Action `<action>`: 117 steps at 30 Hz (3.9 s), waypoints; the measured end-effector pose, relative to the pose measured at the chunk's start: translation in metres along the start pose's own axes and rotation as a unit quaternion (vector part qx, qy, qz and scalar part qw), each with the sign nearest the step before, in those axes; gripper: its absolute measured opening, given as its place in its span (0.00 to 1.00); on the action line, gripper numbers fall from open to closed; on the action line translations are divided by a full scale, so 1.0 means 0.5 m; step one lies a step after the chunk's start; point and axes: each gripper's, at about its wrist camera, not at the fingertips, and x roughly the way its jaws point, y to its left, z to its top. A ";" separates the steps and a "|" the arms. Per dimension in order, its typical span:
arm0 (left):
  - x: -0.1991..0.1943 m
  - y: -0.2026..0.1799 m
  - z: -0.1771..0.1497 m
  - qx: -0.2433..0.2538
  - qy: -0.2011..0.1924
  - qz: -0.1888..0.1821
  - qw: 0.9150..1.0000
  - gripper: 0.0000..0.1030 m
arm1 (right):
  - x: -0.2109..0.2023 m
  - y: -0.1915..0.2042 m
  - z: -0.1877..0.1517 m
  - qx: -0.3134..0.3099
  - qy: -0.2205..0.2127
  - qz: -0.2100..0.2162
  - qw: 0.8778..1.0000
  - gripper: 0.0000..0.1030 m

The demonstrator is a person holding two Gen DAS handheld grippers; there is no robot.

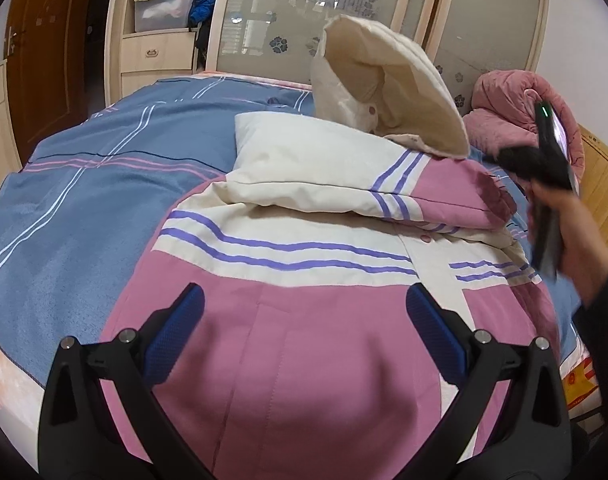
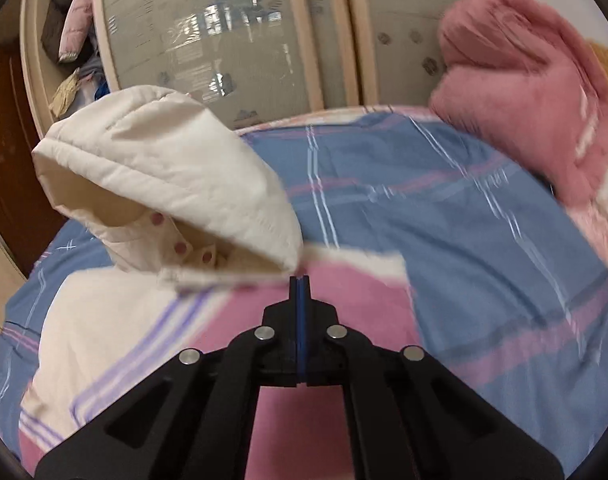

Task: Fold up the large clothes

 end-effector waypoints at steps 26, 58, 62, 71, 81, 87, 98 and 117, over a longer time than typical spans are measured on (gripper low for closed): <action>0.129 -0.035 0.276 0.000 0.008 0.013 1.000 0.98 | -0.209 -0.062 -0.154 0.113 -0.132 0.156 0.972 0.99; 0.483 -0.081 0.633 0.013 0.059 0.024 0.998 0.03 | -0.206 -0.040 -0.183 0.060 -0.090 0.201 0.974 0.99; 0.360 -0.080 0.528 0.023 0.060 -0.015 0.998 0.04 | -0.211 -0.051 -0.182 0.068 -0.087 0.205 0.973 0.99; 0.334 -0.024 0.229 0.010 0.106 0.007 0.994 0.06 | -0.207 -0.056 -0.183 0.069 -0.081 0.203 0.973 0.99; 0.144 -0.017 0.154 -0.050 -0.051 -0.058 0.996 0.98 | -0.147 -0.080 -0.191 0.198 -0.015 0.370 0.907 0.99; 0.154 0.015 0.123 -0.172 -0.019 -0.148 0.974 0.98 | -0.085 -0.066 -0.137 0.327 -0.009 0.445 0.833 0.90; 0.133 0.046 0.118 -0.222 -0.021 -0.174 0.959 0.98 | 0.083 -0.014 -0.069 0.437 0.017 0.357 0.825 0.10; 0.173 0.022 0.106 -0.210 0.016 -0.162 0.964 0.98 | -0.016 0.015 -0.302 0.391 0.073 0.291 0.870 0.08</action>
